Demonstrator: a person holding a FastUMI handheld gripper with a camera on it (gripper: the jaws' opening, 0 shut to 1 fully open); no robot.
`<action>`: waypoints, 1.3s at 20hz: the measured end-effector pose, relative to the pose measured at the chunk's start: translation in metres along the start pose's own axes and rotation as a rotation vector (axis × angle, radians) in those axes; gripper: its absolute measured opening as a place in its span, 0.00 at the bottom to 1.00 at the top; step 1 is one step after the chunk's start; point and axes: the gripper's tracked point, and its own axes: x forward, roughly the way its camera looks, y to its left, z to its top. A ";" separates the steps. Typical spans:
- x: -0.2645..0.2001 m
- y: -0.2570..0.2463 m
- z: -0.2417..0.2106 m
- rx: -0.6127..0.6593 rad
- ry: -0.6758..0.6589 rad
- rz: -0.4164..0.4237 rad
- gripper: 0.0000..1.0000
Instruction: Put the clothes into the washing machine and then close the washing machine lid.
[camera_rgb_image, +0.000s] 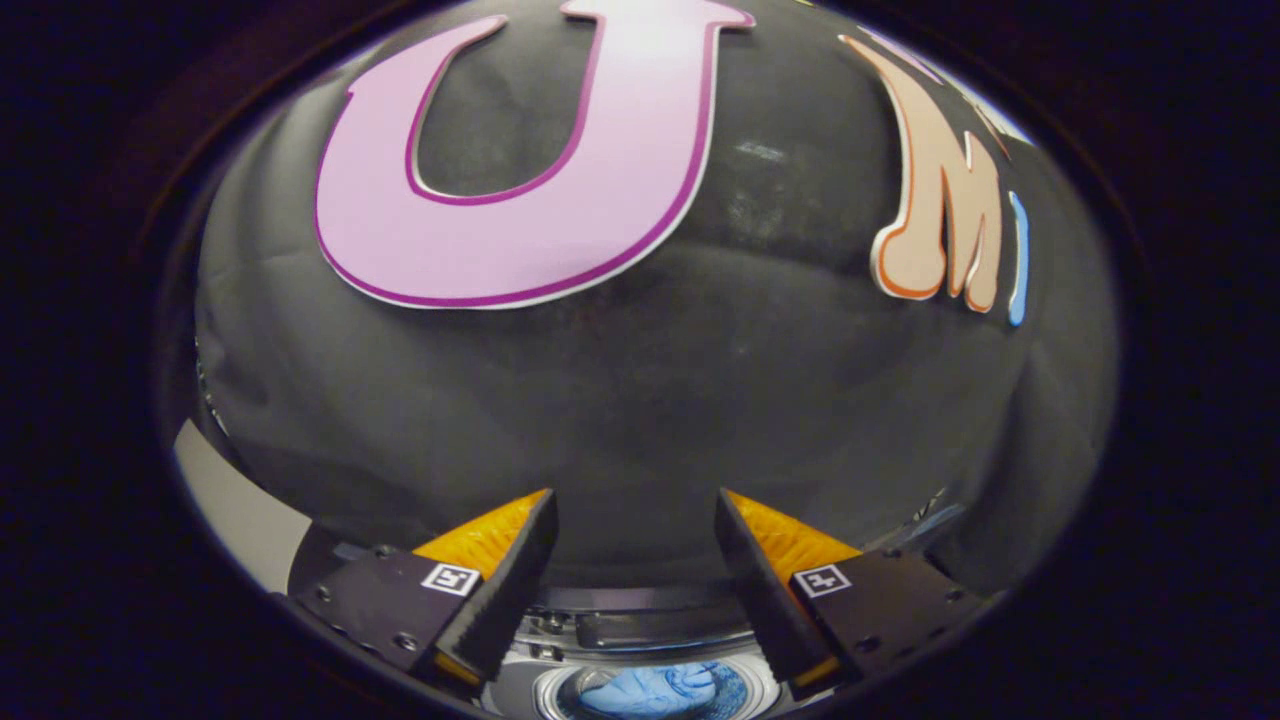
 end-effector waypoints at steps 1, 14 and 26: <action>-0.002 0.000 0.000 0.003 -0.014 0.007 0.99; -0.079 -0.010 -0.037 -0.011 -0.046 0.028 0.99; -0.137 -0.023 -0.135 0.119 -0.004 0.068 0.99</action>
